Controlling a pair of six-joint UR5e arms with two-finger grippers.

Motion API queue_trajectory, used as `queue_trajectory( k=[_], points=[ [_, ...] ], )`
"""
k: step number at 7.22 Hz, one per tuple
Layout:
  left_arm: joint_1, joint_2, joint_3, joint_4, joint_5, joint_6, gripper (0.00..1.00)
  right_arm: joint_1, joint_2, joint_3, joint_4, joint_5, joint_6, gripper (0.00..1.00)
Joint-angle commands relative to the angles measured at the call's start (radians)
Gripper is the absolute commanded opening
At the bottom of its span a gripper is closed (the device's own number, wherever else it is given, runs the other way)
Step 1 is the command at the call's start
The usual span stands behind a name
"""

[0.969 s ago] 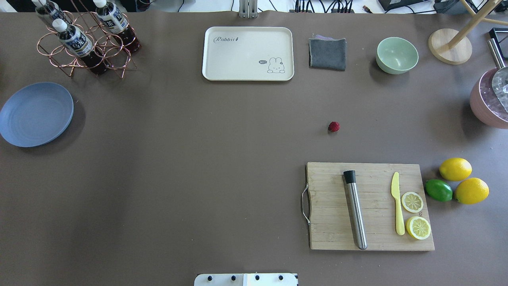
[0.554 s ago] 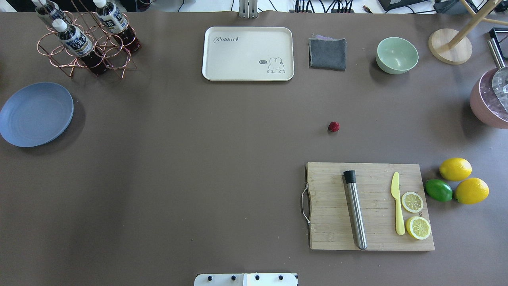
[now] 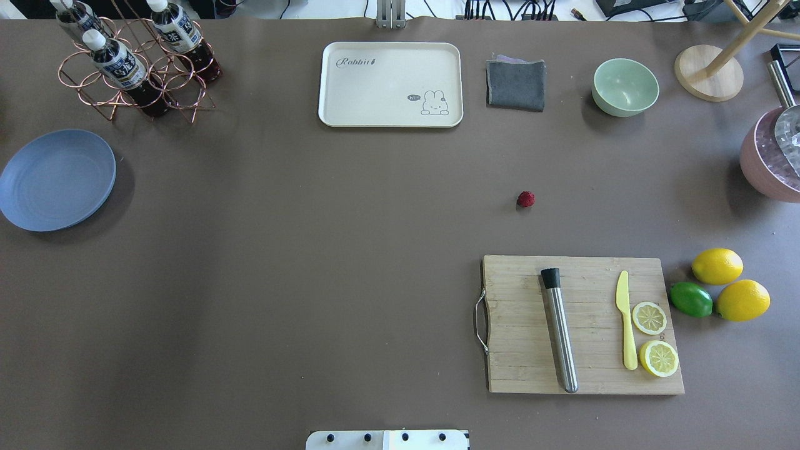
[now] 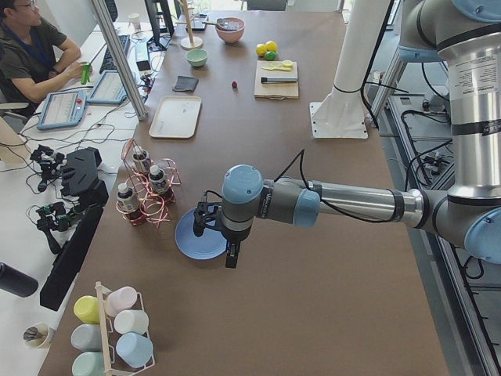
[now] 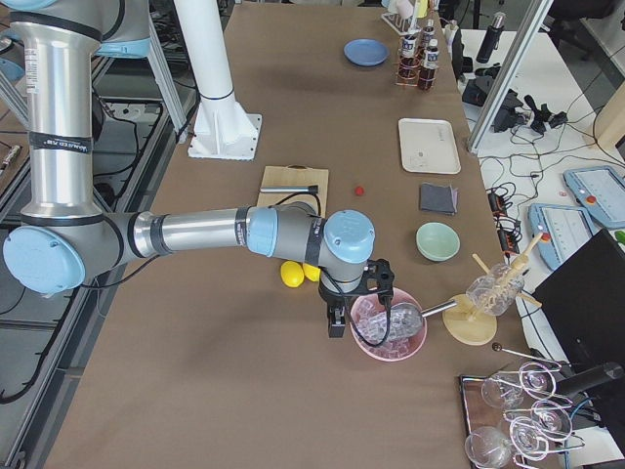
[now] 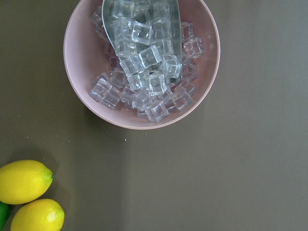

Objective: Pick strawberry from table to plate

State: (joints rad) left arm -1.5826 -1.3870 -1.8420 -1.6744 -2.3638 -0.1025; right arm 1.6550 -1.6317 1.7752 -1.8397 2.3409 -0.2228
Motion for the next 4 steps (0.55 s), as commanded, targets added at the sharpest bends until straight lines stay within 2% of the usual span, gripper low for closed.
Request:
queue_trajectory(
  k=[1,3,4],
  points=[
    [0.000,0.003,-0.003,0.004,-0.054,0.000,0.98,0.000,-0.005,0.003,0.004,-0.002,-0.001,1.00],
    [0.003,0.028,-0.006,-0.007,-0.045,0.006,0.98,-0.001,-0.005,0.003,0.004,-0.005,-0.003,1.00],
    [0.001,0.031,-0.026,-0.007,0.012,-0.002,0.98,0.000,-0.005,0.001,0.004,-0.005,-0.003,1.00]
  ],
)
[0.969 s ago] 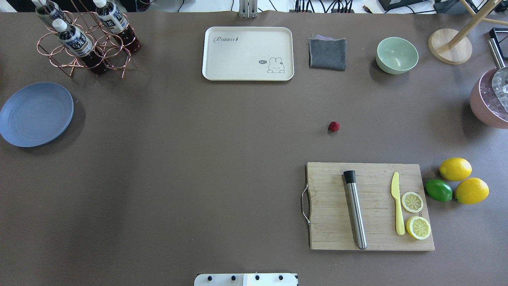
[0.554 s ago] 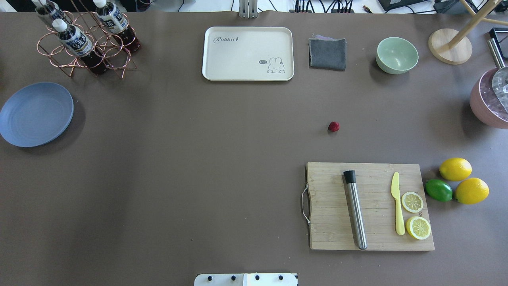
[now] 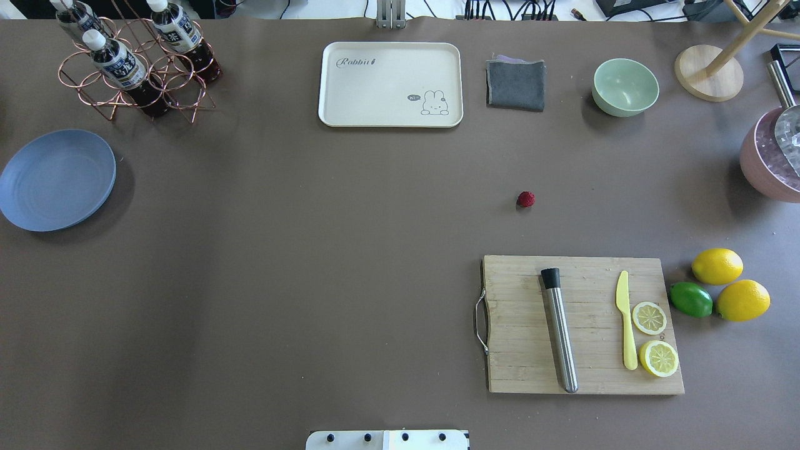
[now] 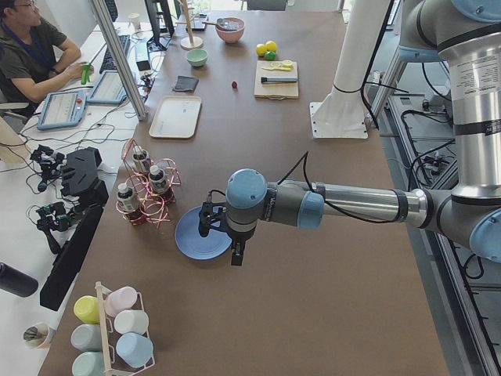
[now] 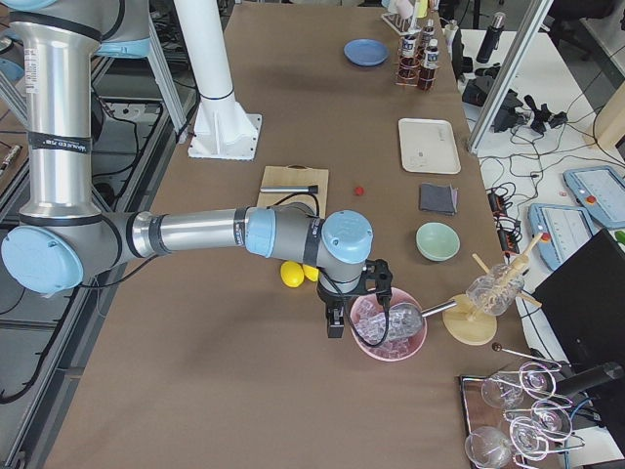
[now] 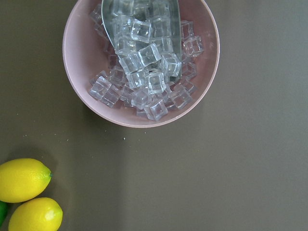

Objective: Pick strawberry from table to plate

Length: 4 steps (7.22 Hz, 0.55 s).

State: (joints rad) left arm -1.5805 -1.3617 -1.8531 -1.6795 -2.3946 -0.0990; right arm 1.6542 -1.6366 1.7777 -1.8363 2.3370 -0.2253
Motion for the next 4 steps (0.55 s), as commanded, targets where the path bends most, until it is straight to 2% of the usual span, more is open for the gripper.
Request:
queue_trajectory(
  k=[1,4],
  points=[
    [-0.001,0.006,-0.014,-0.003,0.049,-0.001,0.98,0.001,-0.002,0.002,0.000,0.001,0.000,1.00],
    [-0.001,0.013,-0.017,-0.025,0.045,0.004,0.97,0.001,-0.002,0.002,0.000,0.005,0.006,1.00]
  ],
)
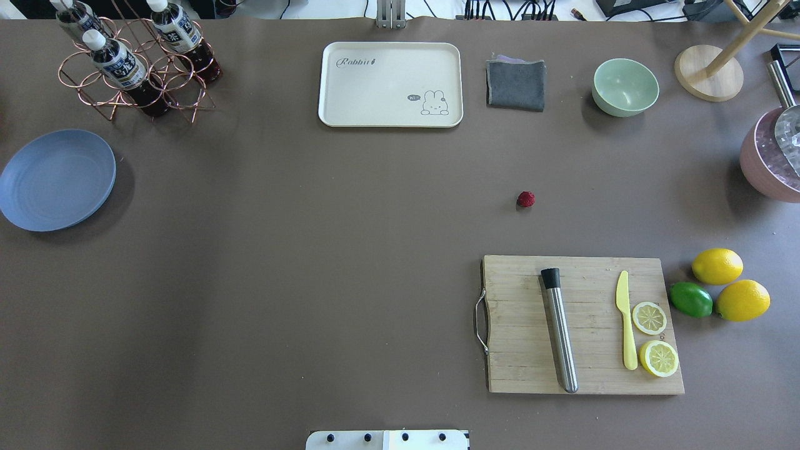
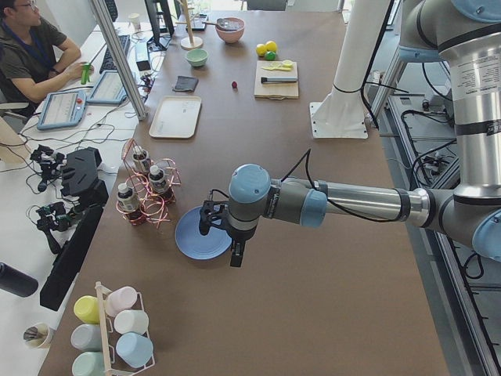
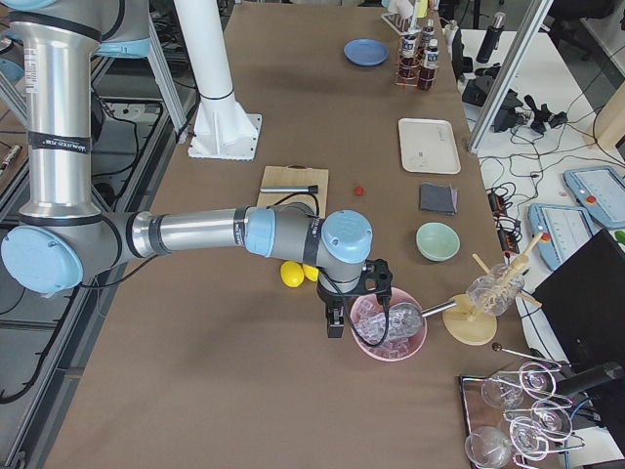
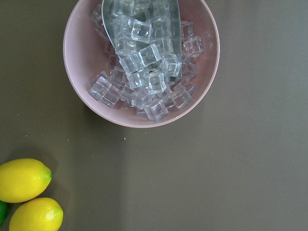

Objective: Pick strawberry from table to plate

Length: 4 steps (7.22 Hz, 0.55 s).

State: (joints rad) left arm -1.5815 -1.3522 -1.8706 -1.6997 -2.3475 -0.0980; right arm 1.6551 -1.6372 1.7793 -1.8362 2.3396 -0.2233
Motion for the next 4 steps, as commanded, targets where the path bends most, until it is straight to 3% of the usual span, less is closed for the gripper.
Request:
queue_trajectory(
  k=[1,3,4],
  points=[
    [0.004,0.002,0.002,-0.005,-0.006,-0.005,0.97,-0.001,0.000,0.002,0.002,0.000,0.004,1.00],
    [0.020,-0.030,0.057,-0.006,-0.001,-0.006,0.98,-0.008,0.000,0.003,0.009,0.001,0.007,1.00],
    [0.044,-0.098,0.121,-0.008,0.002,-0.059,0.98,-0.009,-0.007,-0.004,0.033,0.015,0.010,1.00]
  ],
)
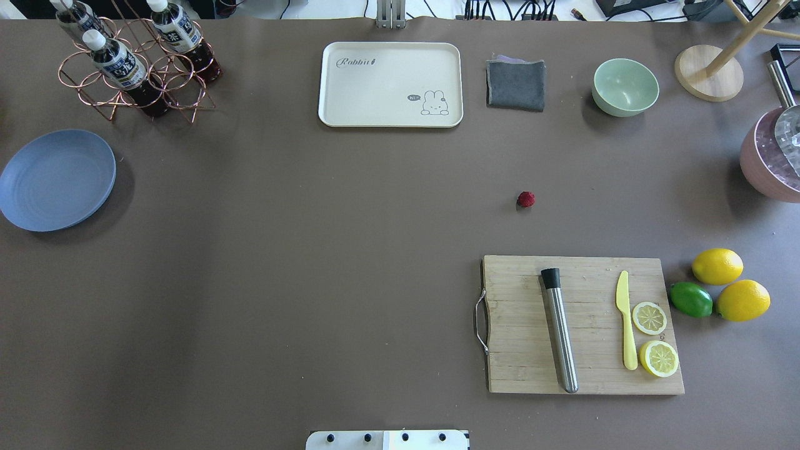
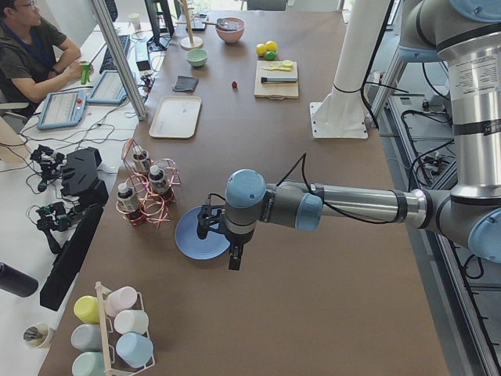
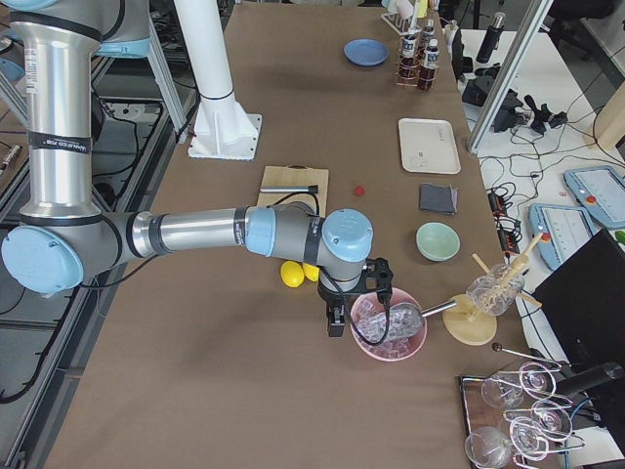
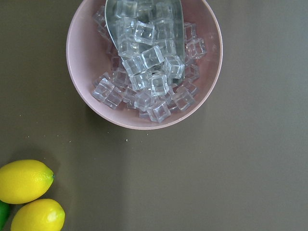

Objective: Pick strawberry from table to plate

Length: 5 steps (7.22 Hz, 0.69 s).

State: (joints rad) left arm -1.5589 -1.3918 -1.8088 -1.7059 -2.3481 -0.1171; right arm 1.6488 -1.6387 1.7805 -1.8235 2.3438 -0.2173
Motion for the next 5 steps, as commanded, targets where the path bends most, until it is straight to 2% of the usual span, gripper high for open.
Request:
queue_trajectory(
  k=[1,2,3,4,5],
  points=[
    [0.089,-0.108,0.113,-0.003,0.007,-0.080,0.98,-0.007,-0.006,-0.010,0.023,0.037,0.006,1.00],
    [0.108,-0.172,0.177,-0.032,0.007,-0.128,0.98,-0.010,-0.004,-0.004,0.027,0.041,0.006,1.00],
    [0.173,-0.194,0.266,-0.125,0.013,-0.133,0.98,-0.015,-0.006,-0.004,0.041,0.042,0.001,1.00],
    [0.183,-0.222,0.390,-0.265,0.054,-0.169,0.98,-0.020,-0.013,-0.004,0.059,0.043,0.001,1.00],
    [0.218,-0.245,0.470,-0.385,0.065,-0.261,0.97,-0.024,-0.016,-0.004,0.066,0.058,0.001,1.00]
  ],
)
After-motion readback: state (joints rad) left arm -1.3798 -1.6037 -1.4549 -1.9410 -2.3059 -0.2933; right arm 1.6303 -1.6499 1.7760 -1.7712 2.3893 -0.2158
